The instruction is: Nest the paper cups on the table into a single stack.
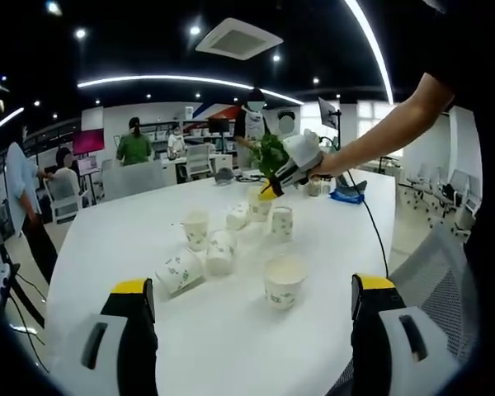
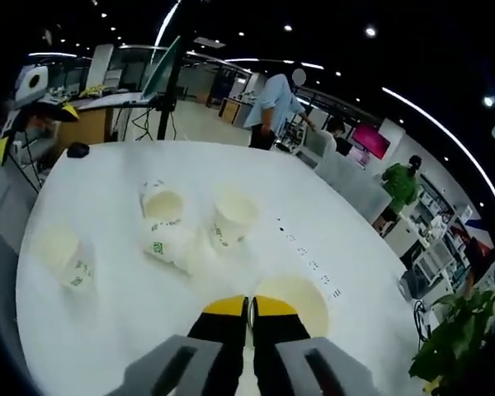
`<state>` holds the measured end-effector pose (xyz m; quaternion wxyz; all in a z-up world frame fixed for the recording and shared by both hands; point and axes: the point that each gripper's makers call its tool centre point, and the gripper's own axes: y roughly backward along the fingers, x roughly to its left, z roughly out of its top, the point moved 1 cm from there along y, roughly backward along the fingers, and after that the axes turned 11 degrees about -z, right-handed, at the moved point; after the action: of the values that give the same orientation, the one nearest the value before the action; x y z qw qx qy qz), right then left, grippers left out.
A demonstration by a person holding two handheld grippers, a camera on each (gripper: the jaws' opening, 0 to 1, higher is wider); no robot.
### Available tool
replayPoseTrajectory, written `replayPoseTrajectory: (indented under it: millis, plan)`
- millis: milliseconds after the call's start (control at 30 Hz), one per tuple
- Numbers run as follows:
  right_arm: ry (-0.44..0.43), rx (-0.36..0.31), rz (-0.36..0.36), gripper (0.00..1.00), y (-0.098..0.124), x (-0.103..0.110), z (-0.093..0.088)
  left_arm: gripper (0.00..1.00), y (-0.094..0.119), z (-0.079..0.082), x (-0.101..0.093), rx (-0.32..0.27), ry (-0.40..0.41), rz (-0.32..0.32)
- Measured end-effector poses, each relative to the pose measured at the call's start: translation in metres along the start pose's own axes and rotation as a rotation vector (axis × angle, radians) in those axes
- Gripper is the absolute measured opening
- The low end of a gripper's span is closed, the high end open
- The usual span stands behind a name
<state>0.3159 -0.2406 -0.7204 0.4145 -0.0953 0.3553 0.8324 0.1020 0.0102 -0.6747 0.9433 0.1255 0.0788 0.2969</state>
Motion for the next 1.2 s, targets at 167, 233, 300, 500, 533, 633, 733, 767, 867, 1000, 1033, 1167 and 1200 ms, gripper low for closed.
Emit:
replayPoseTrajectory:
  millis: [167,233,300,500,533,633,733,767,867,1000,1033,1167,1200]
  plan:
    - [0.002,-0.025,0.015,0.00,0.012,0.007,0.008,0.99,0.000,0.000,-0.001,-0.008,0.009,-0.004]
    - [0.006,-0.036,0.022,0.00,0.020,0.012,0.015,0.99,0.000,-0.001,-0.003,-0.004,0.008,-0.008]
    - [0.004,-0.048,0.030,0.00,0.027,0.018,0.020,0.99,-0.001,-0.002,-0.005,-0.002,0.007,-0.015]
    - [-0.001,-0.087,0.049,0.00,0.049,0.032,0.043,0.99,-0.003,-0.004,-0.009,0.002,0.007,-0.027]
    - [-0.002,-0.094,0.054,0.00,0.053,0.035,0.048,0.99,-0.003,-0.005,-0.009,0.003,0.006,-0.029]
    - [-0.002,-0.106,0.059,0.00,0.060,0.040,0.056,0.99,-0.003,-0.006,-0.009,0.005,0.004,-0.036]
    - [-0.005,-0.118,0.068,0.00,0.059,0.043,0.058,0.99,-0.004,-0.005,-0.011,0.004,0.005,-0.038]
    - [-0.002,-0.120,0.070,0.00,0.059,0.044,0.058,0.99,-0.004,-0.005,-0.011,0.004,0.003,-0.037]
    - [-0.001,-0.123,0.080,0.00,0.063,0.051,0.062,0.99,-0.004,-0.005,-0.011,0.003,0.004,-0.040]
    - [0.010,-0.130,0.096,0.00,0.068,0.061,0.068,0.99,-0.003,-0.006,-0.011,0.001,0.005,-0.040]
    - [0.012,-0.130,0.100,0.00,0.068,0.061,0.068,0.99,-0.003,-0.006,-0.011,0.002,0.006,-0.040]
    - [0.018,-0.140,0.126,0.00,0.075,0.077,0.076,0.99,0.000,-0.007,-0.010,0.003,0.008,-0.040]
    - [0.018,-0.141,0.131,0.00,0.075,0.080,0.077,0.99,0.000,-0.007,-0.010,0.003,0.009,-0.039]
